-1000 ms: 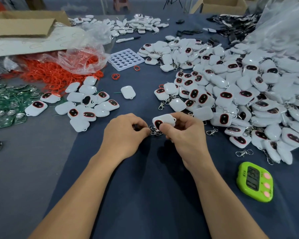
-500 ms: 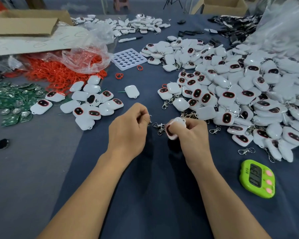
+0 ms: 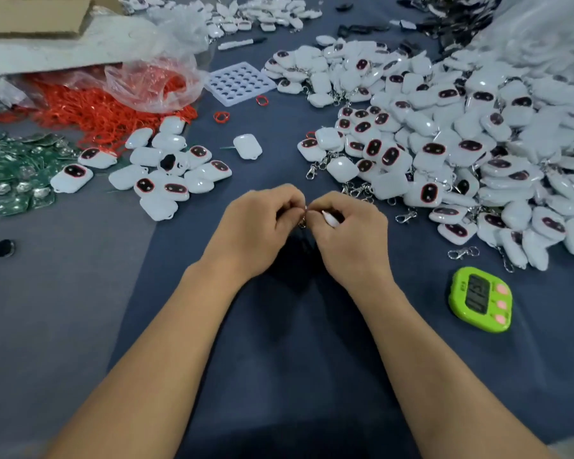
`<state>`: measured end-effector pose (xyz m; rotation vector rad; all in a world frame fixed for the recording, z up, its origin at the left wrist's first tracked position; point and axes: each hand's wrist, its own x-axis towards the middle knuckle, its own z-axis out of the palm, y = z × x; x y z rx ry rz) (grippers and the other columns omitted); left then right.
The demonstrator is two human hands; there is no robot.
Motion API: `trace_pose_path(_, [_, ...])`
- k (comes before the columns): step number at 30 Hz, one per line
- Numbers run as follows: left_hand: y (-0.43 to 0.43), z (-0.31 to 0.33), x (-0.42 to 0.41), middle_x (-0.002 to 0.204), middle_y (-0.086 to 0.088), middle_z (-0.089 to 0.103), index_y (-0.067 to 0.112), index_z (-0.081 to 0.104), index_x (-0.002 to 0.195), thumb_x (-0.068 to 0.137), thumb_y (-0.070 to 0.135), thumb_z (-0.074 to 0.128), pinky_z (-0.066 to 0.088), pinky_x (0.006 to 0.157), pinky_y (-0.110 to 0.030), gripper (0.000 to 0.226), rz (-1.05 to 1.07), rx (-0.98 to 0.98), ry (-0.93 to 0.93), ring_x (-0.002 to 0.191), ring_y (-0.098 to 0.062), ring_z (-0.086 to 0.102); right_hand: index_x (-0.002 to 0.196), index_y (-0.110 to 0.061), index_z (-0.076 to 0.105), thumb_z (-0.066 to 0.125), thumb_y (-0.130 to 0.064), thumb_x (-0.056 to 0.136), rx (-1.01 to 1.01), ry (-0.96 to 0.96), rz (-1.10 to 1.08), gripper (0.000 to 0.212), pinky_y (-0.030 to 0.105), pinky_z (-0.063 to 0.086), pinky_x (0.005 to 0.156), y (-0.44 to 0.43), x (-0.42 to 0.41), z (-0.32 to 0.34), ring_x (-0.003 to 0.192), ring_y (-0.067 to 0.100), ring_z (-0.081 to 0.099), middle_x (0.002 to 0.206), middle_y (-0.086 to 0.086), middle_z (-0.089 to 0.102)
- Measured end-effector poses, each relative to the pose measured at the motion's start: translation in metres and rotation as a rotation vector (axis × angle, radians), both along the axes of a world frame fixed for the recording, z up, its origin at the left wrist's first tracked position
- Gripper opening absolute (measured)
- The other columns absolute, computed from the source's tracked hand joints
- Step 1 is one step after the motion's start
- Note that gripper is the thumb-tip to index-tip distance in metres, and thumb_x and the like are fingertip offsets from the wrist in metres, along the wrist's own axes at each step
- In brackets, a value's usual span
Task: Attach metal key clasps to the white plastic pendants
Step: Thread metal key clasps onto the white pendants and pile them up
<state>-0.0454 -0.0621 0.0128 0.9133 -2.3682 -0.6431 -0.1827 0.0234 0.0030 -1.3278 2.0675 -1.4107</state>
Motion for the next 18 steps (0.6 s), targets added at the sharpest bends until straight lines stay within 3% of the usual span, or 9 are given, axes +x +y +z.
trace_pose_path(4, [0.007, -0.001, 0.004, 0.084, 0.012, 0.07, 0.029, 0.065, 0.094, 0.094, 0.023, 0.063, 0.048, 0.073, -0.021, 0.006, -0.008, 0.044, 0.094, 0.08, -0.01, 0.065, 0.082, -0.025, 0.078, 0.072, -0.017, 0.083, -0.003, 0.014, 0.026, 0.011, 0.007, 0.045, 0.066, 0.005, 0.003, 0.005, 0.074, -0.002, 0.066, 0.074, -0.017, 0.073])
trace_pose_path(7, [0.013, -0.002, 0.003, 0.083, 0.019, 0.074, 0.029, 0.072, 0.094, 0.088, 0.02, 0.069, 0.046, 0.073, -0.011, 0.012, 0.024, 0.129, 0.245, 0.081, -0.002, 0.071, 0.075, -0.023, 0.078, 0.071, -0.014, 0.081, -0.026, -0.117, 0.011, 0.013, 0.013, 0.044, 0.06, 0.008, 0.005, 0.002, 0.061, 0.0, 0.061, 0.065, -0.013, 0.071])
trace_pose_path(11, [0.019, -0.002, -0.004, 0.084, 0.018, 0.077, 0.033, 0.079, 0.087, 0.083, 0.014, 0.074, 0.057, 0.079, -0.02, 0.02, 0.059, 0.258, 0.329, 0.082, -0.001, 0.074, 0.066, -0.025, 0.074, 0.069, -0.007, 0.078, -0.059, -0.295, -0.032, 0.022, 0.026, 0.044, 0.058, 0.009, 0.002, 0.002, 0.057, 0.007, 0.056, 0.058, -0.011, 0.066])
trace_pose_path(15, [0.02, -0.002, -0.004, 0.082, 0.023, 0.075, 0.043, 0.076, 0.077, 0.083, 0.02, 0.074, 0.057, 0.08, -0.024, 0.024, 0.145, 0.219, 0.33, 0.081, 0.0, 0.072, 0.064, -0.029, 0.074, 0.072, -0.01, 0.079, -0.035, -0.248, -0.045, 0.024, 0.015, 0.044, 0.058, 0.008, 0.007, 0.003, 0.058, -0.001, 0.058, 0.061, -0.015, 0.069])
trace_pose_path(18, [0.023, -0.004, -0.001, 0.083, 0.028, 0.072, 0.043, 0.076, 0.082, 0.084, 0.023, 0.072, 0.052, 0.074, -0.02, 0.02, 0.181, 0.132, 0.316, 0.074, 0.0, 0.064, 0.07, -0.027, 0.078, 0.075, -0.016, 0.08, -0.035, -0.162, -0.061, 0.015, 0.009, 0.043, 0.058, 0.008, 0.011, 0.003, 0.063, -0.001, 0.064, 0.065, -0.018, 0.071])
